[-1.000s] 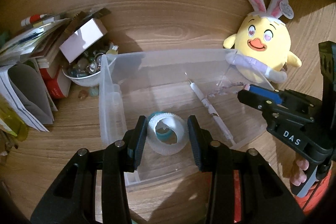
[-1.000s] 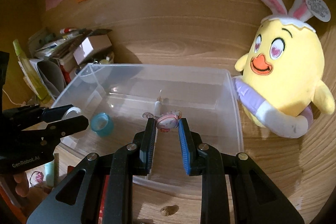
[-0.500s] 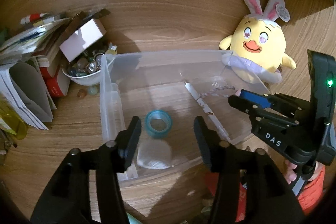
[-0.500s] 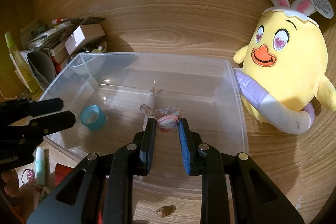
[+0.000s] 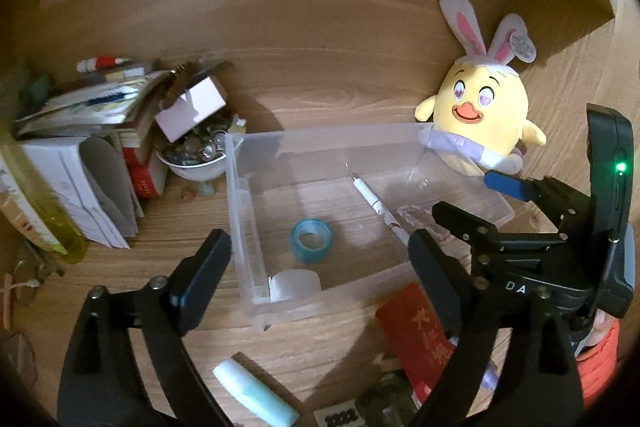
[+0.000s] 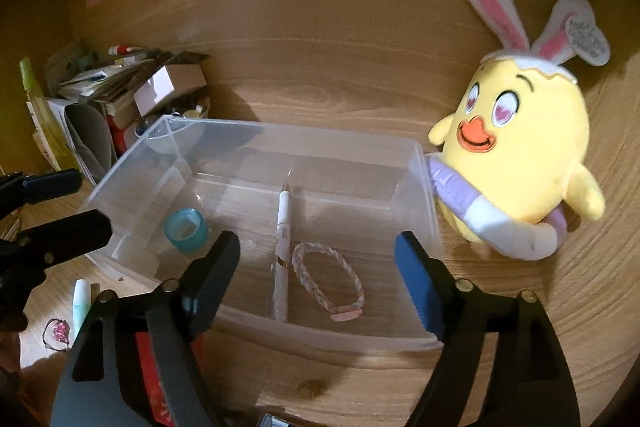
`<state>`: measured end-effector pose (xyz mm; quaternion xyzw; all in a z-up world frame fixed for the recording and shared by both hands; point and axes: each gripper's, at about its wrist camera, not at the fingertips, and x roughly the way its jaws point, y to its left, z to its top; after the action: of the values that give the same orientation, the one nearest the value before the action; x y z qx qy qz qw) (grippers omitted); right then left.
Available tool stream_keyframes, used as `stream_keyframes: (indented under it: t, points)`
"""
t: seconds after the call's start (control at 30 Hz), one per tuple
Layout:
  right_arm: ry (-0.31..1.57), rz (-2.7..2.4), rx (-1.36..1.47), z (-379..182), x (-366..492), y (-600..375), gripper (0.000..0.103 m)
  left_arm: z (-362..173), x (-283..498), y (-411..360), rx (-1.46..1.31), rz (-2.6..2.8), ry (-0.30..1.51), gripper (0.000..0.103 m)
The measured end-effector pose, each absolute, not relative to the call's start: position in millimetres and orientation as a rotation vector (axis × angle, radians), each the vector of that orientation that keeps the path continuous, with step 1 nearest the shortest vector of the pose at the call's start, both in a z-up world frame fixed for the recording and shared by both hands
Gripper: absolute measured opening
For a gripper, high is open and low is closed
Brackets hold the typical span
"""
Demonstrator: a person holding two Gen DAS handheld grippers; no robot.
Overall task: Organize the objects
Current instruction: 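Withdraw both tools from the box toward the remaining items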
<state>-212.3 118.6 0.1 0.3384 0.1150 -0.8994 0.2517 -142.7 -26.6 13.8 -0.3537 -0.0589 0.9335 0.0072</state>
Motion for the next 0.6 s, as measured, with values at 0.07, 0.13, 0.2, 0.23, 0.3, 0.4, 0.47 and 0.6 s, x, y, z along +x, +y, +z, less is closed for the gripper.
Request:
stream_keyframes:
  t: [0.07,0.13,0.2,0.23,0.3,0.4,0.47,0.6]
  points:
    - [0.319,-2.449,0.908,4,-206,120,0.081,17,-135,-25,-1.093,2.934,-0.162,0.095]
    - [0.318,-2.443,0.898,7,-200,122,0.082,19,-129,-23,-1.083,2.944,-0.141,0.096]
    - [0.309,-2.433,0.894,10,-195,124,0.083,21,-122,-21,-1.074,2.953,-0.129,0.096]
    - [0.299,-2.428,0.89,12,-191,125,0.084,22,-119,-21,-1.07,2.956,-0.126,0.096]
    - [0.288,-2.423,0.883,15,-186,127,0.084,23,-113,-21,-1.064,2.956,-0.128,0.097]
    - [0.267,-2.412,0.871,20,-177,133,0.084,22,-103,-21,-1.057,2.961,-0.124,0.098]
    - [0.263,-2.413,0.849,24,-168,137,0.084,20,-97,-22,-1.063,2.968,-0.124,0.098]
    - [0.273,-2.414,0.826,27,-152,143,0.085,13,-84,-28,-1.094,2.968,-0.137,0.098]
